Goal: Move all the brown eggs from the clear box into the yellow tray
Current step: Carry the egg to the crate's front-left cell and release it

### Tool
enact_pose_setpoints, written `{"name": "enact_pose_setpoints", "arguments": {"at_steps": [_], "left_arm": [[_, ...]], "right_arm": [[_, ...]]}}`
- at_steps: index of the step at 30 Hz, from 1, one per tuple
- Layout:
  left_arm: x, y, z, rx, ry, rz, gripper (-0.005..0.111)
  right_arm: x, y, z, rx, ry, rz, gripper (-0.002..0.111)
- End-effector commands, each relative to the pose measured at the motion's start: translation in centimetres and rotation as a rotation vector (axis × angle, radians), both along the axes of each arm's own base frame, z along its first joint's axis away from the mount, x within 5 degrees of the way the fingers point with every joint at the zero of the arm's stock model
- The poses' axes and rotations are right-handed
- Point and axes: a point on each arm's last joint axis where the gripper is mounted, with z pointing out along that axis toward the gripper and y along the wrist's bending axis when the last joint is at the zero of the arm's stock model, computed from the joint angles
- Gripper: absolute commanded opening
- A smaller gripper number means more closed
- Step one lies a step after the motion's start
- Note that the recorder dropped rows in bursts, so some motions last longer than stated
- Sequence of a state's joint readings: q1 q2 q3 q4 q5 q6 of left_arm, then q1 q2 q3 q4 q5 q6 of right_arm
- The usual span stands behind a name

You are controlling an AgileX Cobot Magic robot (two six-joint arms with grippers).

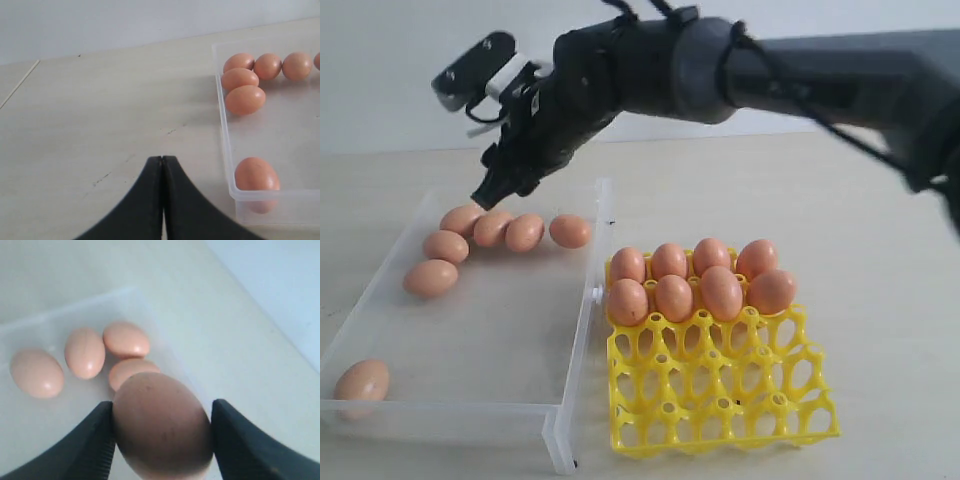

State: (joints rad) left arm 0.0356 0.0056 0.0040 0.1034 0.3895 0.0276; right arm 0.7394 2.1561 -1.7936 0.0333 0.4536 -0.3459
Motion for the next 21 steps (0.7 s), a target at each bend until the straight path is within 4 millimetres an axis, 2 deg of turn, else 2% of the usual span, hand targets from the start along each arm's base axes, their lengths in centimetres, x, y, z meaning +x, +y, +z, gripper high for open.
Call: {"name": "enact_pose_setpoints", "arguments": {"at_steps": [1, 2, 3, 4, 5, 7, 13, 21], "left_arm": [[0.0, -0.1, 0.2, -0.007, -0.019, -0.007, 0.000], [0.0, -0.1, 0.2, -0.007, -0.019, -0.007, 0.000], [0.0, -0.1, 0.2, -0.007, -0.019, -0.007, 0.000], [0.0, -0.1, 0.2, -0.007, -0.019, -0.007, 0.000], [0.0, -0.1, 0.2, -0.007, -0.019, -0.007, 0.000], [0.0, -0.1, 0.2, -0.007, -0.019, -0.007, 0.000], [0.0, -0.1, 0.2, -0.007, -0.019, -0.007, 0.000], [0.0, -0.1, 0.2, -0.007, -0.019, -0.007, 0.000]], "right_arm": [[-4.9, -4.8, 2.2, 0.261, -0.117, -0.098, 0.000], [-6.1, -5.9, 2.1, 0.310, -0.137, -0.110, 0.000], [-8.3, -8.0, 1.9, 0.389, -0.179, -0.122, 0.000], [-9.4, -9.0, 1.2, 0.405, -0.184, -0.128, 0.000], [-11.4, -10.8, -0.5, 0.403, -0.181, -0.131, 0.000], [-13.5, -12.8, -2.7, 0.424, -0.161, -0.150, 0.000], [-15.6, -14.6, -5.7, 0.424, -0.117, -0.175, 0.000], [-15.9, -14.0, -7.8, 0.476, -0.041, -0.146, 0.000]]}}
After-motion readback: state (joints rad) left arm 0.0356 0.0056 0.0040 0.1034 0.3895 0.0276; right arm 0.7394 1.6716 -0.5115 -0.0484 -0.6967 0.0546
